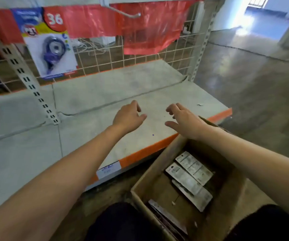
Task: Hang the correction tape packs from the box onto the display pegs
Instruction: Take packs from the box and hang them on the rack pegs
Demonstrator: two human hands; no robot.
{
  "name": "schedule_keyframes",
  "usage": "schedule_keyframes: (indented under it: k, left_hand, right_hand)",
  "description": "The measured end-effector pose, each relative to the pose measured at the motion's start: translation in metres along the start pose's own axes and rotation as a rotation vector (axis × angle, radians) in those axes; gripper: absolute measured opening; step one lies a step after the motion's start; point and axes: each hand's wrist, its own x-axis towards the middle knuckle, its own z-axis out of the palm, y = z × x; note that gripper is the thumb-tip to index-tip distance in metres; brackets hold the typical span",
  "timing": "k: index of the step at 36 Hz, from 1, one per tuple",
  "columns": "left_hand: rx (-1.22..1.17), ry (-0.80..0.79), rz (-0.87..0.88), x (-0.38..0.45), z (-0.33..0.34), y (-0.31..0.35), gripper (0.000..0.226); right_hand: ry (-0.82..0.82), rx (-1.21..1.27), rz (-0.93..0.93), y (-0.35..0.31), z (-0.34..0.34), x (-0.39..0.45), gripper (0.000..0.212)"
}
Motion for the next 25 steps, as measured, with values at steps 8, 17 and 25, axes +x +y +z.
schedule_keyframes:
  k: [8, 17, 25]
  left_hand:
    - [0.139, -0.376, 0.390, -0.029, 0.103, 0.042, 0.027]
    - [0.400, -0.558, 0.499, -0.047, 0.197, 0.059, 0.034]
    - [0.405, -0.706, 0.150, -0.048, 0.264, 0.046, 0.044]
  right_hand:
    - [-0.340, -0.186, 0.175, 0.093, 0.037, -0.062, 0.047]
    - [-0.557, -0.267, 0.202, 0.142, 0.047, -0.085, 0.044]
    - [-0.546, -0.212, 0.236, 0.165, 0.043, -0.087, 0.045]
